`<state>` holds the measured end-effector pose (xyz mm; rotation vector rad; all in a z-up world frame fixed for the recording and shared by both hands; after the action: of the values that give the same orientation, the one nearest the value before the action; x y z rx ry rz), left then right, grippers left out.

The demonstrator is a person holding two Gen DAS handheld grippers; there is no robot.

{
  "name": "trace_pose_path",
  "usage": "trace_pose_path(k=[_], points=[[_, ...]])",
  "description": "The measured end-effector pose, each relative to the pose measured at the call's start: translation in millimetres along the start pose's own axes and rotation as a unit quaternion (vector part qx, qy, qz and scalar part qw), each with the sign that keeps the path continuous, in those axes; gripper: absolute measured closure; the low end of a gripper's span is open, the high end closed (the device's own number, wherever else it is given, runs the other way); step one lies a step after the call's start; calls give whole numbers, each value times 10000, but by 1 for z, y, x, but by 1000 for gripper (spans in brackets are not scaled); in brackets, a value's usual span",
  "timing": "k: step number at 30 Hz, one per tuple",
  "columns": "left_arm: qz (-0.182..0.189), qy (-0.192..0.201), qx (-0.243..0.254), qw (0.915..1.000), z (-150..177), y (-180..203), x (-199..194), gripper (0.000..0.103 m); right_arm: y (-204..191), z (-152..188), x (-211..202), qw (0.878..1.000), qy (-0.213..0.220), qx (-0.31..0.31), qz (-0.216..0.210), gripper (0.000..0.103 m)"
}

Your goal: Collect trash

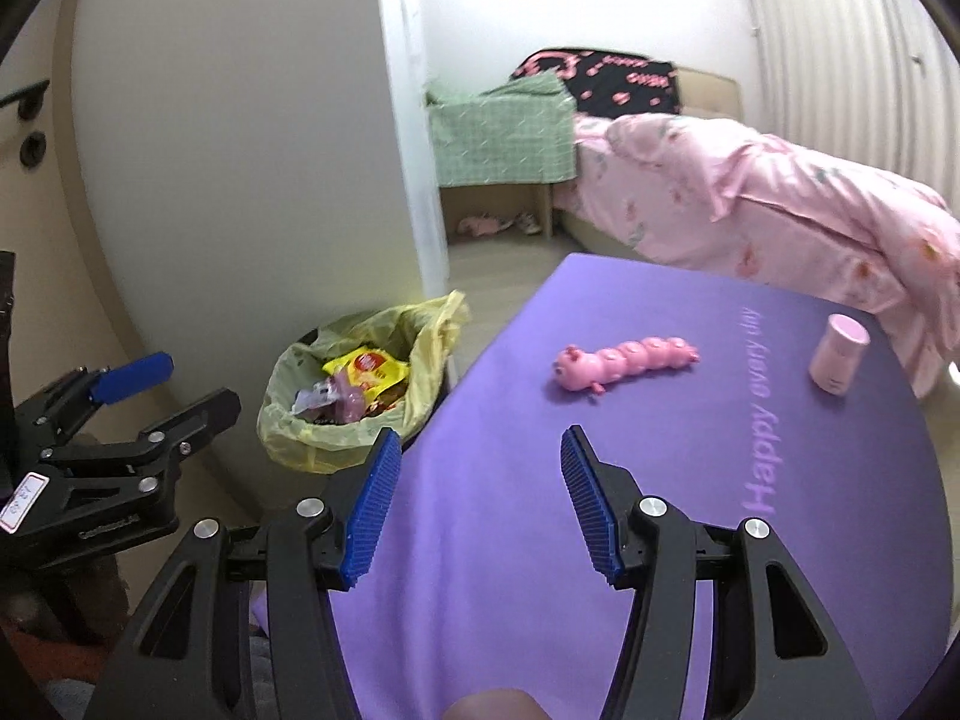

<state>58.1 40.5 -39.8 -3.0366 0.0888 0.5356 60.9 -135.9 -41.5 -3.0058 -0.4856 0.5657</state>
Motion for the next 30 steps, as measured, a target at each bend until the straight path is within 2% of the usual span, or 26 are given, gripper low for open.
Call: trace_pose_path(k=[6, 30], points=[[-105, -100, 61, 9999, 5, 2, -6, 24, 1, 6, -17, 9996, 202, -68, 162, 51], [-102, -26, 72, 9999, 2, 0, -10, 24, 5, 10, -26, 9991, 302, 65, 290, 51]])
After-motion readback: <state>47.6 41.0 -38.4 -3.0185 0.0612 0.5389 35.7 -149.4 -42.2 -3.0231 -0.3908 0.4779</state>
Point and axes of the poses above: each gripper's, at about its wrist camera, not at the fingertips, and x roughly the way its jaws point, y to its right, z to its underside, the point moved 8 cm from there along x, roughly the way its jaws point, and after that the axes turned 15 degrees about y, right-handed, at the moved point
